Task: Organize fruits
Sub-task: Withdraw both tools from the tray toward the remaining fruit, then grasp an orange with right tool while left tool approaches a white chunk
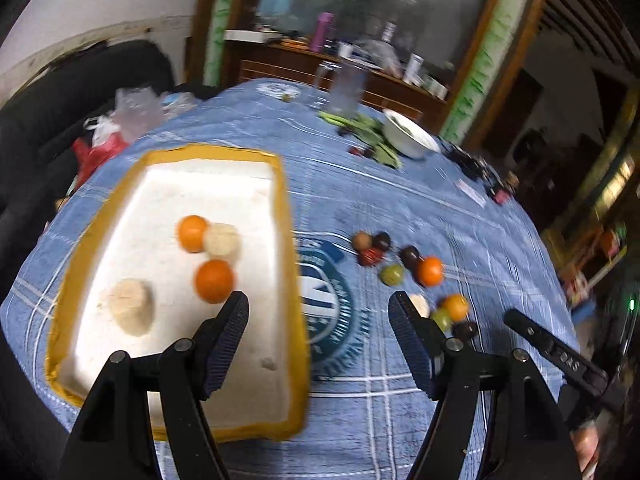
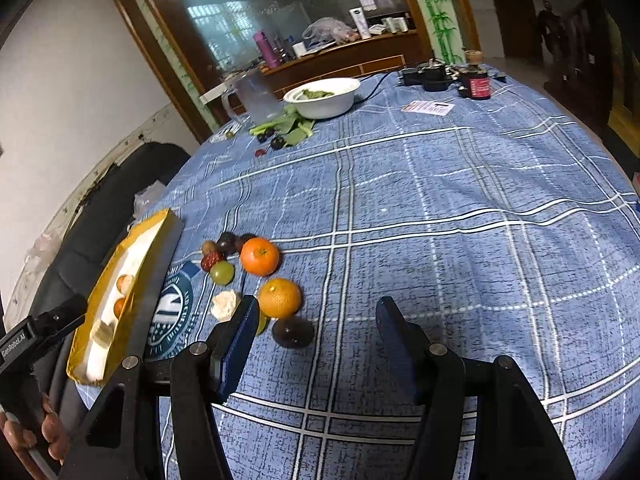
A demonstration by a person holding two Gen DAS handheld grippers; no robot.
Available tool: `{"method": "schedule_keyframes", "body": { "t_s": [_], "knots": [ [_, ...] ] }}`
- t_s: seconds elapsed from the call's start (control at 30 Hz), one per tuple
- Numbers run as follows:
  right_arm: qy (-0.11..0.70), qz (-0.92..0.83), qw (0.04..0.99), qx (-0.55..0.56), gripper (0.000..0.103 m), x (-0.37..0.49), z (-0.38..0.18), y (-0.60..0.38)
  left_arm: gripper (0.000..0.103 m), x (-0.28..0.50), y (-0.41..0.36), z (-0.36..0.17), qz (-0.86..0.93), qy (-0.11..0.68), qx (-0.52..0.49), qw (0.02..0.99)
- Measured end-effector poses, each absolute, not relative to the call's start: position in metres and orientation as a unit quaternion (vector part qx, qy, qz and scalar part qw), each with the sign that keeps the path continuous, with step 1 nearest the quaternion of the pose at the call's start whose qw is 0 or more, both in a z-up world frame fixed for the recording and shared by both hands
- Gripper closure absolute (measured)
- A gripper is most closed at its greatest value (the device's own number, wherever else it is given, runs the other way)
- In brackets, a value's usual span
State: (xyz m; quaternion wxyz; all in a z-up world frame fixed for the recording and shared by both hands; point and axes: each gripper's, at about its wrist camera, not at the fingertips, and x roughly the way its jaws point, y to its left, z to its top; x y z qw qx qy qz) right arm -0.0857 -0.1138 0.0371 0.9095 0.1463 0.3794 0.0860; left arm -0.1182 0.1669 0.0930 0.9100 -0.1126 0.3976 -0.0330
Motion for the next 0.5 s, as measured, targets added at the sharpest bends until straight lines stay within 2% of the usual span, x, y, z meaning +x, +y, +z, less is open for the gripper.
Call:
{"method": "schedule_keyframes", "body": {
  "t_s": [0.3,0.5],
  "knots": [
    [0.413,0.138,0.895,0.093,0.038,-0.047,0.034,-0.082,0.031,-0.103,0.102,0.066,-0.105,0.424,-0.035,0.899],
    [0.428,0.155,0.888,0.065,0.038,-0.018,0.028,-0.068,0.038,-0.087,0.089,0.047,-0.115,0.446,-0.027,0.887]
  ]
}}
